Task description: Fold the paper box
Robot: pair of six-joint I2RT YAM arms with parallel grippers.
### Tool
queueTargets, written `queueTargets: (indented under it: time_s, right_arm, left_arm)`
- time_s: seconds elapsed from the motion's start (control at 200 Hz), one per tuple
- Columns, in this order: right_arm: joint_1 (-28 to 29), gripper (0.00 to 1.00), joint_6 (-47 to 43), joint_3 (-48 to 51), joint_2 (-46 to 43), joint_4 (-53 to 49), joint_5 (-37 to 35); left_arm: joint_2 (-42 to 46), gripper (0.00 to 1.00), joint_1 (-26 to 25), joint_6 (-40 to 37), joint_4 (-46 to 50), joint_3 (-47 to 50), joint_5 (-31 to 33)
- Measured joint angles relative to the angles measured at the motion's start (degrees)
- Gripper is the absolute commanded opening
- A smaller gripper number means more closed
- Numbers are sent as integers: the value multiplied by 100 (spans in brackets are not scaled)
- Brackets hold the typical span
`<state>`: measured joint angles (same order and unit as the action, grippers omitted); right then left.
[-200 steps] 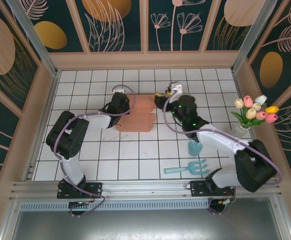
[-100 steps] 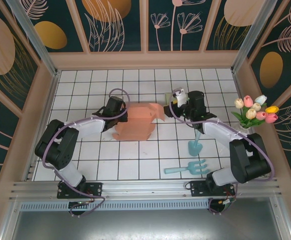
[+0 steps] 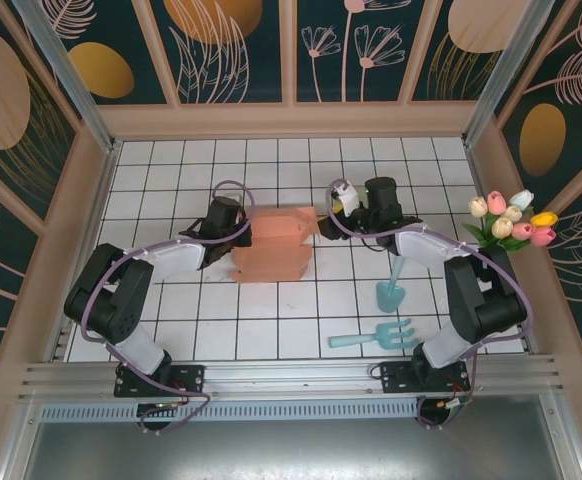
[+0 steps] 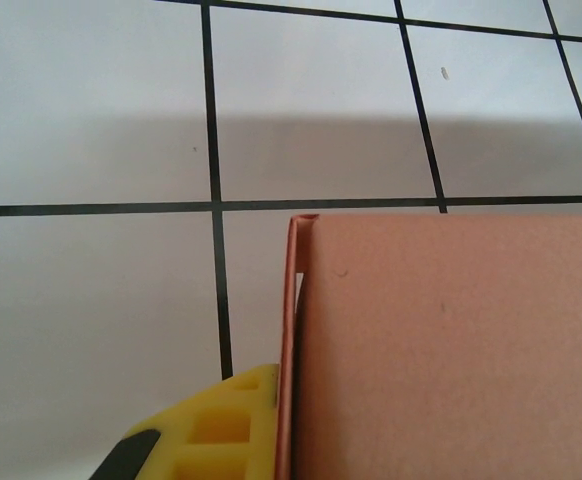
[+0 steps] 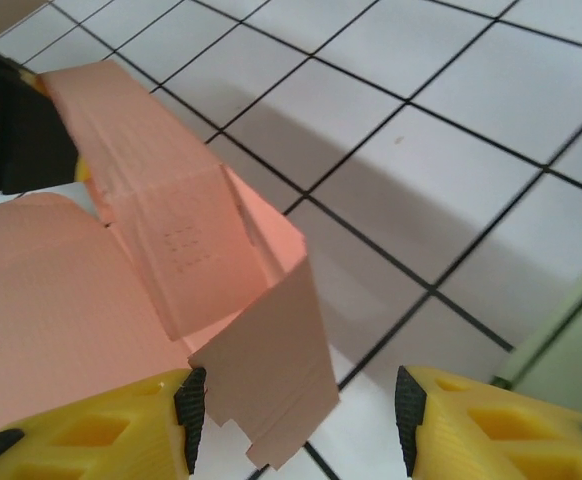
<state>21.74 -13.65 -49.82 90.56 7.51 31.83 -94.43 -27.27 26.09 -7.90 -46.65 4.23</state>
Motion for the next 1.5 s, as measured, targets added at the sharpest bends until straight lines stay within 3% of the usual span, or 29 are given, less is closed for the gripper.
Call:
queueTargets:
  time_s: [0.22, 0.495, 0.686, 0.971, 1.501]
  right_arm:
    - [175, 55, -144, -4, 39, -177, 186]
    - [-354, 55, 201, 286, -308, 87, 61]
    - [-352, 55, 219, 214, -210, 92, -11]
    - [278, 55, -59, -52, 181, -118, 20]
    - [743, 48, -81, -201, 422, 7, -487]
  left_arm:
    - [-15, 0, 31, 116, -48, 20, -74]
    - [-144, 0, 116, 122, -240, -17, -175]
    - [-168, 0, 146, 125, -258, -39, -289]
    - [-267, 0, 146, 149, -260, -140, -494]
    - [-389, 0, 157, 278, -455, -175, -686]
